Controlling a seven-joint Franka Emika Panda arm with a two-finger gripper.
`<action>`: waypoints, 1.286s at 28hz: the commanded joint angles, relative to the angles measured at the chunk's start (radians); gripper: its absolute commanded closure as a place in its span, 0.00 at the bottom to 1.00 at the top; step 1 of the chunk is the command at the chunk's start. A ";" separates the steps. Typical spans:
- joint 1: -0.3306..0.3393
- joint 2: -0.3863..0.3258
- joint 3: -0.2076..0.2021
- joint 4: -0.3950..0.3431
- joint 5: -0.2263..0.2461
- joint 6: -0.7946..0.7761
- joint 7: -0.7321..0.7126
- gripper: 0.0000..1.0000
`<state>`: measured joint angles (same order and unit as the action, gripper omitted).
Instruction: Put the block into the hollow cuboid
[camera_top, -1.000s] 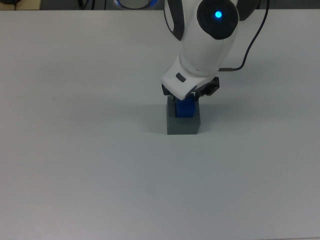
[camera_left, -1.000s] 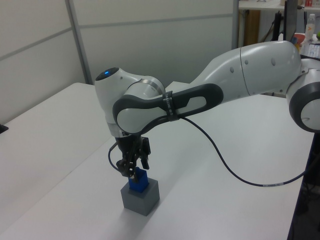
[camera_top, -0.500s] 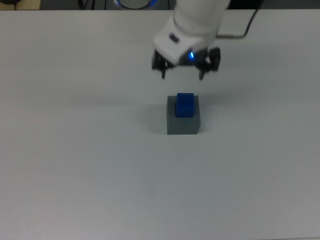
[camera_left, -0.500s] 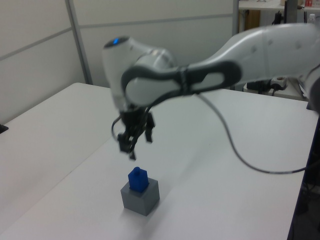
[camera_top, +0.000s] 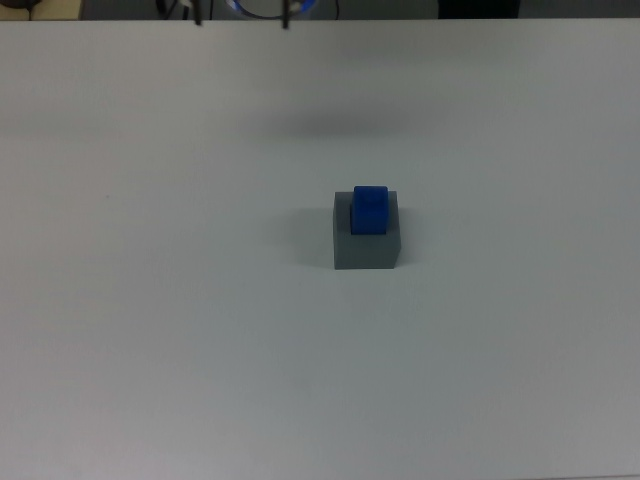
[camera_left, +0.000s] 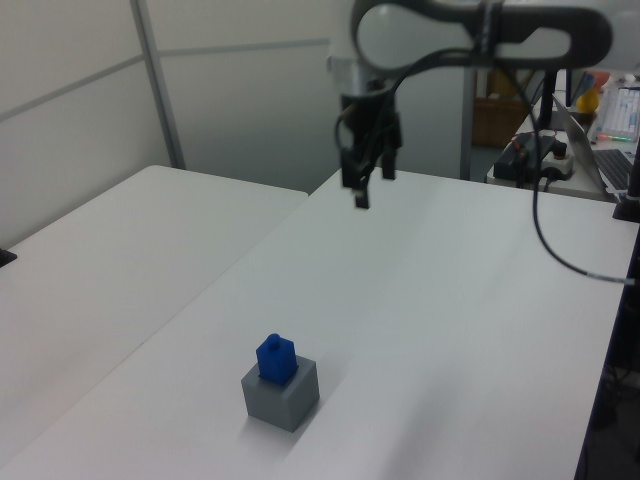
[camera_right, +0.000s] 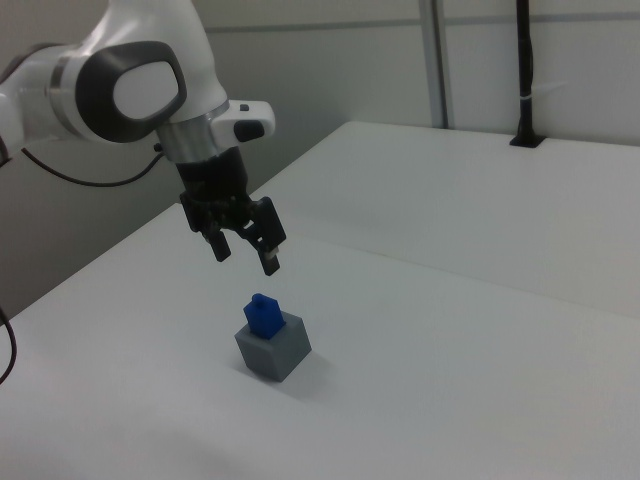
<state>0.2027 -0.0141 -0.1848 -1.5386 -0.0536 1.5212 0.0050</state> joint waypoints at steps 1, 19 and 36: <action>0.012 -0.040 -0.013 -0.057 0.006 -0.004 -0.017 0.00; 0.009 -0.018 -0.019 -0.038 0.037 0.011 -0.019 0.00; -0.034 -0.017 -0.025 -0.025 0.049 0.048 -0.051 0.00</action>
<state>0.1699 -0.0267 -0.2035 -1.5613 -0.0281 1.5525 -0.0019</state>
